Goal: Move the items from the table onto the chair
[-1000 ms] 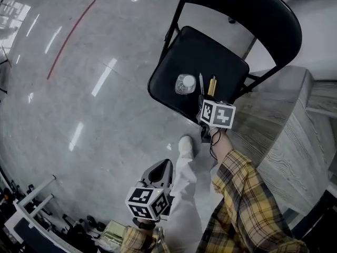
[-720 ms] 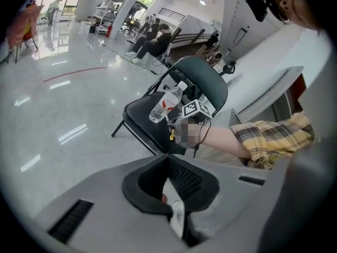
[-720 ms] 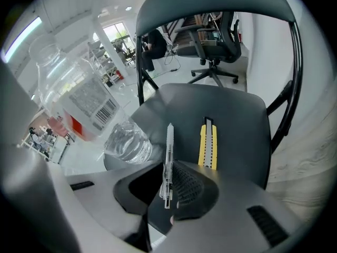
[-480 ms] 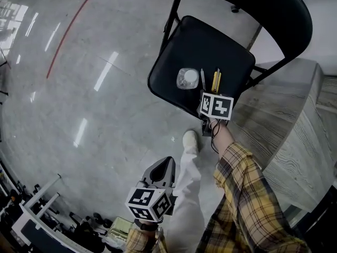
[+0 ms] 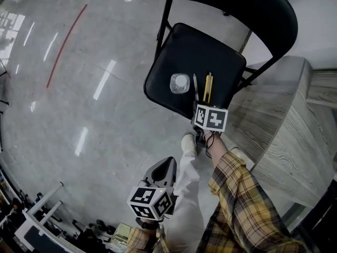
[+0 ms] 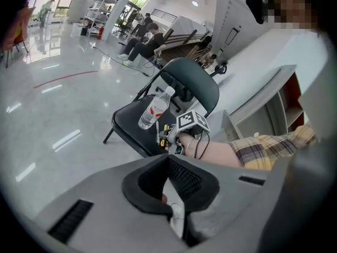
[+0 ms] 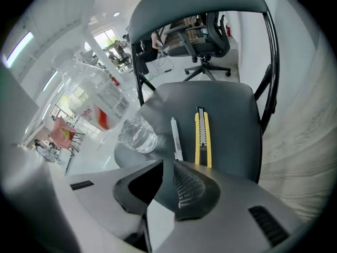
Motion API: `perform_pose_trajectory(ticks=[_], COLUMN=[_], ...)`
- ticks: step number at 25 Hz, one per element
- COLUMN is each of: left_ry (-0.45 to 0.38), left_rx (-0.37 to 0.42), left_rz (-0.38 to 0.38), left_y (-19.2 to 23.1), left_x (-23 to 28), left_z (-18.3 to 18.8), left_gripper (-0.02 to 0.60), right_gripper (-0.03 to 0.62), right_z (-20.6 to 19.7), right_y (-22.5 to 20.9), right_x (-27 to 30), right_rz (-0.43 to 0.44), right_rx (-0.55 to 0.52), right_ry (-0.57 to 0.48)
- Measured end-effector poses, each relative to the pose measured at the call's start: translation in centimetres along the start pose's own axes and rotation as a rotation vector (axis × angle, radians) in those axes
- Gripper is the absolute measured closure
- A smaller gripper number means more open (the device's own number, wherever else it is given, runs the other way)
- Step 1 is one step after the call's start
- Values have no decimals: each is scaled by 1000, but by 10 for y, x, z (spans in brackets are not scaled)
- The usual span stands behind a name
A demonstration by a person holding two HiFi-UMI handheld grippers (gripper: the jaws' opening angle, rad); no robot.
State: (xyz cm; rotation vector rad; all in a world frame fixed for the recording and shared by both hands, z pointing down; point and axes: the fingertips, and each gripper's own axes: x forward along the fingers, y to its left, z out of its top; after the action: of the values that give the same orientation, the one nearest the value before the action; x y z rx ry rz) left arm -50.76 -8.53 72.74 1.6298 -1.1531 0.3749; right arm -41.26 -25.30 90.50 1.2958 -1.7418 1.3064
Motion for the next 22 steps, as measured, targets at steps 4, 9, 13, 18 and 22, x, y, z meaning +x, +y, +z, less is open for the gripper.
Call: perform_pose_trajectory(ticks=[4,9,13,18,22], left_ry=[-28,-94,-140,-155,-121], left_rx=[36,115,202,330,449], left_rz=[-8,-28,-56,-136,-242], left_y=[-19,-54,-97,-184,-272], left_x=[-18,-50,-70,-92,-85], left_z=[21,60,84,88,63], left_gripper=[577,577,577,577,577], right_gripper=[528,528,528,528,528], right_z=[-3,22,43,31,16], right_y=[25,67,99,91,23], right_x=[-47,-133,-215,-339,-427], right_rz=[61,188,340,469,467], right_rx=[52,134,110,2,42], right_ry=[-8,-90,-177,-203,-292])
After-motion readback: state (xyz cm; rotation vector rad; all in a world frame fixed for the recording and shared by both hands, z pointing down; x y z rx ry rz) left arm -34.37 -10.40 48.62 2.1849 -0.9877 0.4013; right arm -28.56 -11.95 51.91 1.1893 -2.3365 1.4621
